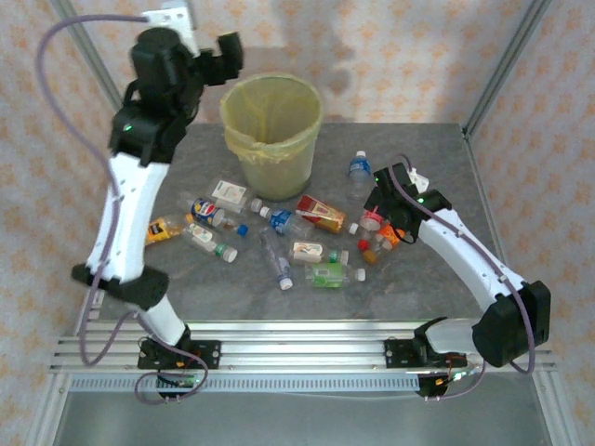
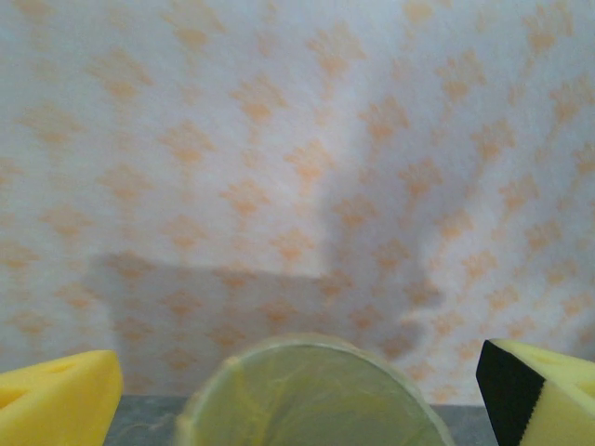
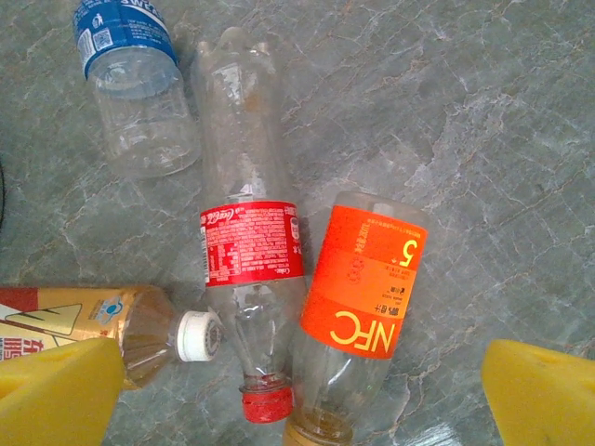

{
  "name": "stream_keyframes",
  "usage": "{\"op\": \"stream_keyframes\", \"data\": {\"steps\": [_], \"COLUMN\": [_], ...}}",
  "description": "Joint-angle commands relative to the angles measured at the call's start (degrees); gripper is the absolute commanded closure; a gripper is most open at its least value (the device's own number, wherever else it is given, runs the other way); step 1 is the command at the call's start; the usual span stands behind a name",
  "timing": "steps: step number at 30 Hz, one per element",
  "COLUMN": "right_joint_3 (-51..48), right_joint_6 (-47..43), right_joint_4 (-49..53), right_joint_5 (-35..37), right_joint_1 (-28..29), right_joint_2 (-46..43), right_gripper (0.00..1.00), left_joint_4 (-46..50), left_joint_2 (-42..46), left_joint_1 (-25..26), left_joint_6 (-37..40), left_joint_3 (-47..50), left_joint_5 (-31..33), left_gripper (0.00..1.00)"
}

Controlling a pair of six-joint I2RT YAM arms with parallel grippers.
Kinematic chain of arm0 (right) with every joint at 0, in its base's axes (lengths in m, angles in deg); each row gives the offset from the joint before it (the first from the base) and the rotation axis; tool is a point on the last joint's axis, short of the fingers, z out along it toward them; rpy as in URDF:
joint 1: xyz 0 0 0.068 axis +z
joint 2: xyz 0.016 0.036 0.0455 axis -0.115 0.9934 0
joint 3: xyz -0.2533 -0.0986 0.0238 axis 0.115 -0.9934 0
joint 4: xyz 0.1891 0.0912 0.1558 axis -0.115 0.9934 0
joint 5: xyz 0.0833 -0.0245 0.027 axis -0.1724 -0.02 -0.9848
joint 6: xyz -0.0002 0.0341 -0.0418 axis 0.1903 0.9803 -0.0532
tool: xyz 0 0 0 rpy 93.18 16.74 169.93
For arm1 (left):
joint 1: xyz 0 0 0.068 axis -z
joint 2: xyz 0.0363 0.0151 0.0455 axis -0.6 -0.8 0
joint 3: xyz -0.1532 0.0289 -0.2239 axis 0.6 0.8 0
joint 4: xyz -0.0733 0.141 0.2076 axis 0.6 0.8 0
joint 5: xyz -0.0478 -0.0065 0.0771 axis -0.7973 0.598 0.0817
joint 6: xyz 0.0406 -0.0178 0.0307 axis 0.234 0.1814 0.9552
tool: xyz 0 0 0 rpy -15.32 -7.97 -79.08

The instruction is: Put the plastic bottles in the bin

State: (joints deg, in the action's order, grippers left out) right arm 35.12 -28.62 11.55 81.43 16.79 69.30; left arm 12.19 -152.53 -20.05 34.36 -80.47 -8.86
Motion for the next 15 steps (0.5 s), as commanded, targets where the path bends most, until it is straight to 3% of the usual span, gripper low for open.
{"op": "stream_keyframes", "data": {"steps": [1, 8, 15], "right_joint_3": [0.79, 1.5, 1.32], "right_joint_6": [-1.07, -1.34, -1.43], "right_joint_4": [2.42, 3.33, 3.63], "right_joint_5": [2.97, 3.9, 4.14], "right_joint_1": [-0.46, -0.46, -0.41], "right_joint_2": [-1.09, -0.7, -0.18], "right_gripper": [0.01, 0.01, 0.01], "left_joint_4": [0.39, -1.27, 2.86], "left_joint_2": [6.35, 23.72, 27.28], "left_joint_1": [-2.94, -15.67, -26.71], "left_joint_6": [-3.72, -13.46, -19.16], "left_joint_3": [10.87, 37.04, 50.17], "left_joint_5": [6.82, 9.96, 5.12], "left_gripper": [0.0, 0.0, 0.0]}}
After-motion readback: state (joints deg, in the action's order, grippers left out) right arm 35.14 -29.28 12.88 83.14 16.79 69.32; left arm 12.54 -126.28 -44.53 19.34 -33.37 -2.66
